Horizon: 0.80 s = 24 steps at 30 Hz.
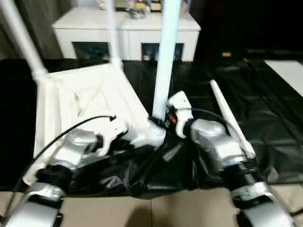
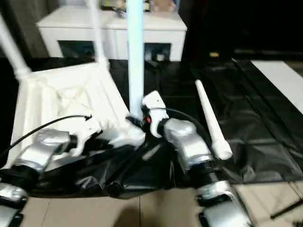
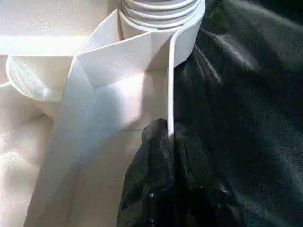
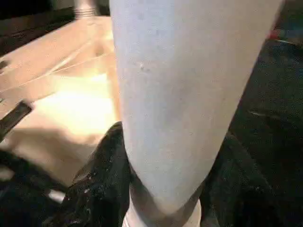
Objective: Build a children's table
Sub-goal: Rotate leg to tighten
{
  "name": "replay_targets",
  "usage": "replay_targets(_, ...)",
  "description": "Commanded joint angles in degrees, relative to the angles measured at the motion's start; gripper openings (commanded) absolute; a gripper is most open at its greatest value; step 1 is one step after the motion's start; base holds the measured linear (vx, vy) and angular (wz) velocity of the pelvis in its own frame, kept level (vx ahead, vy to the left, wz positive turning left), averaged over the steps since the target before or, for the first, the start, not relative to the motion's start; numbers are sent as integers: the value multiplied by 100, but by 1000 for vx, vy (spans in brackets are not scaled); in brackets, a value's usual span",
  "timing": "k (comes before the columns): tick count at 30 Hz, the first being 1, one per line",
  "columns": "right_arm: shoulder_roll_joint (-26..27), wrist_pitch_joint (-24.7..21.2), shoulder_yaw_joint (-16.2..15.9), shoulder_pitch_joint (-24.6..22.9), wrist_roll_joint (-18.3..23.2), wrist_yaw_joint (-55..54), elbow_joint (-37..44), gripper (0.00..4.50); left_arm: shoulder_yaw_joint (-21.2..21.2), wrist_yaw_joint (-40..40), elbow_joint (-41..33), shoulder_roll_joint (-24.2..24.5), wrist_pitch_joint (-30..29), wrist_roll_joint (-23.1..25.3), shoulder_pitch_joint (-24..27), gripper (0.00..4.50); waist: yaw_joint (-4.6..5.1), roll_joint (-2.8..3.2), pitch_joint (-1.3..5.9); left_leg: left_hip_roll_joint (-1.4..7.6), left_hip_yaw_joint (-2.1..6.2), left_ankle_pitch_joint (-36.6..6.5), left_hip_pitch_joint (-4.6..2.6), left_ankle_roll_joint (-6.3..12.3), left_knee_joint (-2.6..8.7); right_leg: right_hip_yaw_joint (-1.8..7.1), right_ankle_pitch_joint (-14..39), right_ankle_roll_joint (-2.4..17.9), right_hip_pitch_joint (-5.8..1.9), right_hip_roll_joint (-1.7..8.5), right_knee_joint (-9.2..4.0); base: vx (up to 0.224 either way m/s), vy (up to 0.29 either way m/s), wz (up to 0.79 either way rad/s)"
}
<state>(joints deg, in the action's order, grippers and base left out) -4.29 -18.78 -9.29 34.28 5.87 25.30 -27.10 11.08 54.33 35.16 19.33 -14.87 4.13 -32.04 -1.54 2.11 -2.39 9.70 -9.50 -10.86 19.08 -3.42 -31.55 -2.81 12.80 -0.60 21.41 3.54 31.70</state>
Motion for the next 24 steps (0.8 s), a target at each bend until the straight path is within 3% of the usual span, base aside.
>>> replay_targets(1, 60, -919, -161, -480, -308, -371, -820, 182, -151, -378, -448, -261, -291, -236, -132, 0, 81, 41, 70, 331, 325, -4248, -156, -383, 574, 157, 3858, 284, 129, 500, -606, 0, 0, 0)
replay_targets(2, 191, -971, -76, -441, -275, -628, -882, 182, -171, -762, -550, -464, -653, -157, -180, 0, 88, 54, 52, 317, 309, -4274, -204, -366, 552, 145, 3915, 257, 170, 494, -650, 0, 0, 0)
replay_targets(4, 259, -985, -12, -410, -242, -778, -950, 182, -176, -962, -594, -574, -848, -107, -210, 0, 90, 52, 58, 315, 315, -4297, -206, -358, 575, 105, 3787, 227, 132, 478, -660, 0, 0, 0)
replay_targets(5, 358, -1007, 95, -358, -185, -1009, -1065, 182, -164, -1219, -669, -746, -1109, -39, -247, 0, 106, 62, 63, 331, 323, -4293, -173, -373, 608, 98, 3563, 268, 91, 479, -623, 0, 0, 0)
replay_targets(8, 448, -1016, 219, -297, -126, -1240, -1203, 182, -175, -1468, -745, -940, -1340, 5, -279, 0, 114, 44, 43, 281, 293, -4347, -226, -291, 573, 6, 3680, 176, 136, 484, -713, 0, 0, 0)
replay_targets(10, 523, -981, 313, -222, -158, -1498, -1347, 182, -123, -1714, -882, -1129, -1530, 144, -283, 0, 126, 59, 53, 294, 303, -4336, -206, -304, 594, 12, 3580, 169, 106, 502, -697, 0, 0, 0)
replay_targets(12, 595, -919, 406, -138, -210, -1777, -1469, 182, -76, -1923, -1066, -1312, -1763, 241, -260, 0, 139, 76, 53, 301, 291, -4407, -233, -328, 616, -10, 3372, 221, 119, 474, -695, 0, 0, 0)
replay_targets(14, 800, -754, 784, 22, -164, -2479, -1619, 182, -18, -2360, -1346, -1517, -2103, 380, -218, 0, 161, 73, 42, 291, 297, -4452, -217, -313, 623, -24, 3321, 205, 105, 472, -697, 0, 0, 0)
replay_targets(16, 864, -693, 919, 63, -123, -2675, -1647, 182, -10, -2432, -1410, -1531, -2164, 386, -208, 0, 188, 84, 46, 278, 308, -4503, -204, -303, 629, -41, 3298, 189, 95, 467, -691, 0, 0, 0)
replay_targets(19, 932, -624, 1064, 115, -75, -2879, -1701, 182, -19, -2501, -1511, -1554, -2268, 379, -192, 0, 200, 59, 42, 262, 295, -4473, -194, -268, 614, -37, 3364, 160, 107, 487, -710, 0, 0, 0)
replay_targets(22, 978, -514, 1145, 171, -55, -3038, -1773, 182, -33, -2567, -1602, -1579, -2376, 371, -177, 0, 188, 38, 65, 255, 289, -4115, -154, -224, 583, 20, 3381, 173, 98, 534, -709, 0, 0, 0)
replay_targets(23, 988, -487, 1162, 194, -49, -3071, -1797, 182, -31, -2573, -1628, -1582, -2397, 368, -168, 0, 185, 0, 66, 257, 285, -4052, -137, -209, 583, 27, 3348, 179, 95, 534, -705, 0, 0, 0)
replay_targets(24, 988, -487, 1162, 194, -49, -3071, -1797, 182, -31, -2573, -1628, -1582, -2397, 368, -168, 0, 165, 20, 77, 263, 275, -3923, -125, -220, 582, 61, 3209, 232, 95, 542, -681, 0, 0, 0)
